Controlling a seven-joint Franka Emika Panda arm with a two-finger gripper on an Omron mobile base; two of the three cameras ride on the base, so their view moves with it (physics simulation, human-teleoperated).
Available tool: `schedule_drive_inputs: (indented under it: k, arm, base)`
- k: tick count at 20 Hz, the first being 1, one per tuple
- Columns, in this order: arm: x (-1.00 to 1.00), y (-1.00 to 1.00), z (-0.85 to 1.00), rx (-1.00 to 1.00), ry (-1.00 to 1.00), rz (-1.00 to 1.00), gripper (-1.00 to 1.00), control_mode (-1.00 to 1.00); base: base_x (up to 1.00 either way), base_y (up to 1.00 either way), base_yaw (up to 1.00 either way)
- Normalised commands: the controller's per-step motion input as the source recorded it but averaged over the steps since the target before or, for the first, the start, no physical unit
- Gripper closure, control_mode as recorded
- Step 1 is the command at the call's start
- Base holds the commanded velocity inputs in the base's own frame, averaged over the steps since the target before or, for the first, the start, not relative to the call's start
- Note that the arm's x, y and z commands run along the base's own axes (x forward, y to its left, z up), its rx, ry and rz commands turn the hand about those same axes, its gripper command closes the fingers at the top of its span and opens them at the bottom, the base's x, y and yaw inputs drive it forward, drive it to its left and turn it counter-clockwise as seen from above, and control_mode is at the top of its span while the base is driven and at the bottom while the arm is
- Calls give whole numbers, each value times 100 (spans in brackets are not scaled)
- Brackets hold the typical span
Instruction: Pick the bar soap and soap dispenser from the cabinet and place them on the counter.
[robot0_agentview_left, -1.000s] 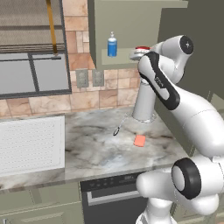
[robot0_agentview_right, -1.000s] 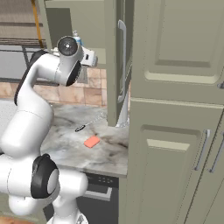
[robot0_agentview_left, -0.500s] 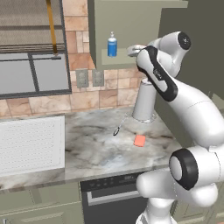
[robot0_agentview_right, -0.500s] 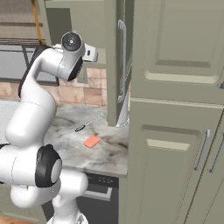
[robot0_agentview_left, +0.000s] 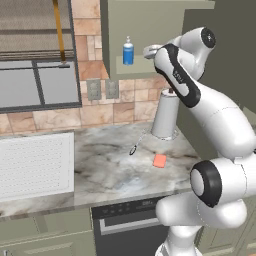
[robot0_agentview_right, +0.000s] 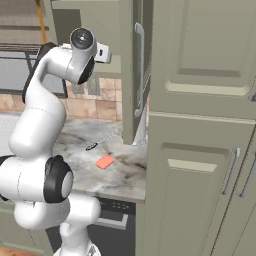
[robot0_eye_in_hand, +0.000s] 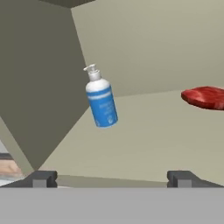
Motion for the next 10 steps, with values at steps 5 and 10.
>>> schedule_drive_inputs:
  k: [5, 10]
  arm:
    - [16, 10, 0, -3, 0, 2, -100, -100]
    - [18, 10, 0, -3, -1, 2, -100, -100]
  base:
    - [0, 0, 0]
    - [0, 0, 0]
